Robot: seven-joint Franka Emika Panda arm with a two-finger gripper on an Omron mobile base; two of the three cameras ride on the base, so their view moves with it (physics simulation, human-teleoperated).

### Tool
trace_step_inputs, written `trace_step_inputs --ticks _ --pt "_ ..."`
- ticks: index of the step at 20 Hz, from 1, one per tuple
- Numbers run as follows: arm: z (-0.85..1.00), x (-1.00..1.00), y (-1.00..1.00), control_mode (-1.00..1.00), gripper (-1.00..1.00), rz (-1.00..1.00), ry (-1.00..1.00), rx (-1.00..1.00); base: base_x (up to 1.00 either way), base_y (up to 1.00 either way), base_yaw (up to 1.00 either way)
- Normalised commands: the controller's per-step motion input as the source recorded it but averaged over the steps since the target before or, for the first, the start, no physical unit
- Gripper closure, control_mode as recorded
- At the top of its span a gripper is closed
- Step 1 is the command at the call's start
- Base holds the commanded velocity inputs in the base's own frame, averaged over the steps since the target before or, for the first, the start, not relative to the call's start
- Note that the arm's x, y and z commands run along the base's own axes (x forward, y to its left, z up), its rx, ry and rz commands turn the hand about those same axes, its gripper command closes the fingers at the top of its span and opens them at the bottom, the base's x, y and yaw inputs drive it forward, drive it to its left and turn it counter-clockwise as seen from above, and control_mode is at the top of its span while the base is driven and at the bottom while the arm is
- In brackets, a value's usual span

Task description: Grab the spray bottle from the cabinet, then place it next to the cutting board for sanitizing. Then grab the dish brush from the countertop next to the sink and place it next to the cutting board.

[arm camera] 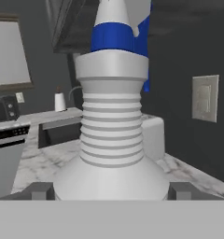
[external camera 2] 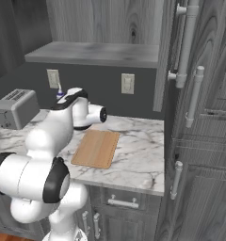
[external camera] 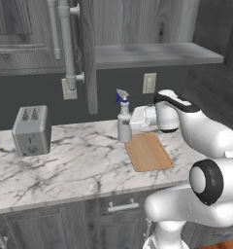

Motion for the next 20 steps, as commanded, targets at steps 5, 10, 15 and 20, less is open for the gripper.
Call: trace_step_inputs --ticks 5,10,15,20 --pt "-0.33 0.24 0.02 -1.00 1.00 0.00 -0.08 0.00 0.00 0.00 0.00" --pt "-0.28 0.21 0.07 -1.00 1.00 0.00 -0.10 0.00 0.00 0.00 0.00" --pt "-0.35 0.32 0.13 -1.00 1.00 0.00 -0.02 0.01 0.00 0.00 0.00" --pt "-0.30 0.38 0.04 -1.00 1.00 0.00 0.03 0.04 0.00 0.00 0.00"
